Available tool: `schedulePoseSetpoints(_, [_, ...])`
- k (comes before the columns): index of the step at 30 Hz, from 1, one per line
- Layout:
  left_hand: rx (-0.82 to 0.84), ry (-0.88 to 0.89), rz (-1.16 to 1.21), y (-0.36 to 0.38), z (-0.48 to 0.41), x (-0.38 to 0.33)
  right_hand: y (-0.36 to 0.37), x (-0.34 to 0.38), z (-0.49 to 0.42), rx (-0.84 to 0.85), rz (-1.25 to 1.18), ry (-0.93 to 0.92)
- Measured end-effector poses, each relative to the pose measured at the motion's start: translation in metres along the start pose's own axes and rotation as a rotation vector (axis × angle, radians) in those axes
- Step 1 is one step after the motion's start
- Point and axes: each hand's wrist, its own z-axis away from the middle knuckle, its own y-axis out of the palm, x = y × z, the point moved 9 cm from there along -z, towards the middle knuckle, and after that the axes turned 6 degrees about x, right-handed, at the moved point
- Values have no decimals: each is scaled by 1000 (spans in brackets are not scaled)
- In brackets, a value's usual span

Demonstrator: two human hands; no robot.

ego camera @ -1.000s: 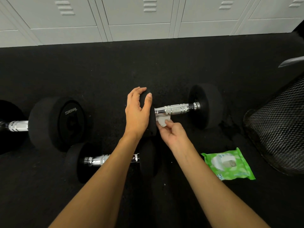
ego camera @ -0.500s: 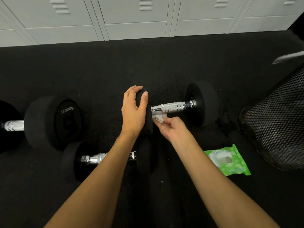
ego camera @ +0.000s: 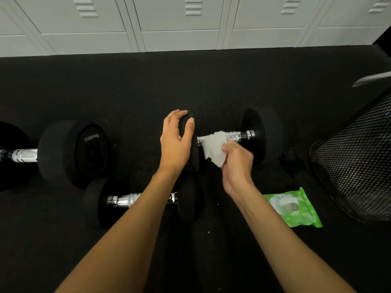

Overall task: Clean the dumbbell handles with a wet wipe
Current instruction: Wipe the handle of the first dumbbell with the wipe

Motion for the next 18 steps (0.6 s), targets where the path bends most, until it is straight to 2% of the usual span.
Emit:
schedulePoseSetpoints(2, [1,1,8,0,0,0,3,36,7,-62,472,-411])
schedulePoseSetpoints(4, [1,6,4,-1,0,0,32,43,13,119,883,-745])
schedulePoseSetpoints(5, [-3,12,3,-1,0,0,46,30,11,252,1099,-798])
schedulePoseSetpoints(7, [-13,20,3,-2,0,-1,56,0,5,416,1403,-802])
schedulePoseSetpoints(11, [-23,20,-3,-2,0,-2,66,10,-6,459,1510,-849])
schedulePoseSetpoints(13, [-21,25,-9,-2,1,-2,77,20,-20,489,1525,-745])
schedulePoseSetpoints(16, [-8,32,-21,-2,1,-3,89,27,-42,486,1638,-459])
schedulePoseSetpoints(18, [-1,30,-26,-2,0,-3,94,27,-49,477,1664,-358])
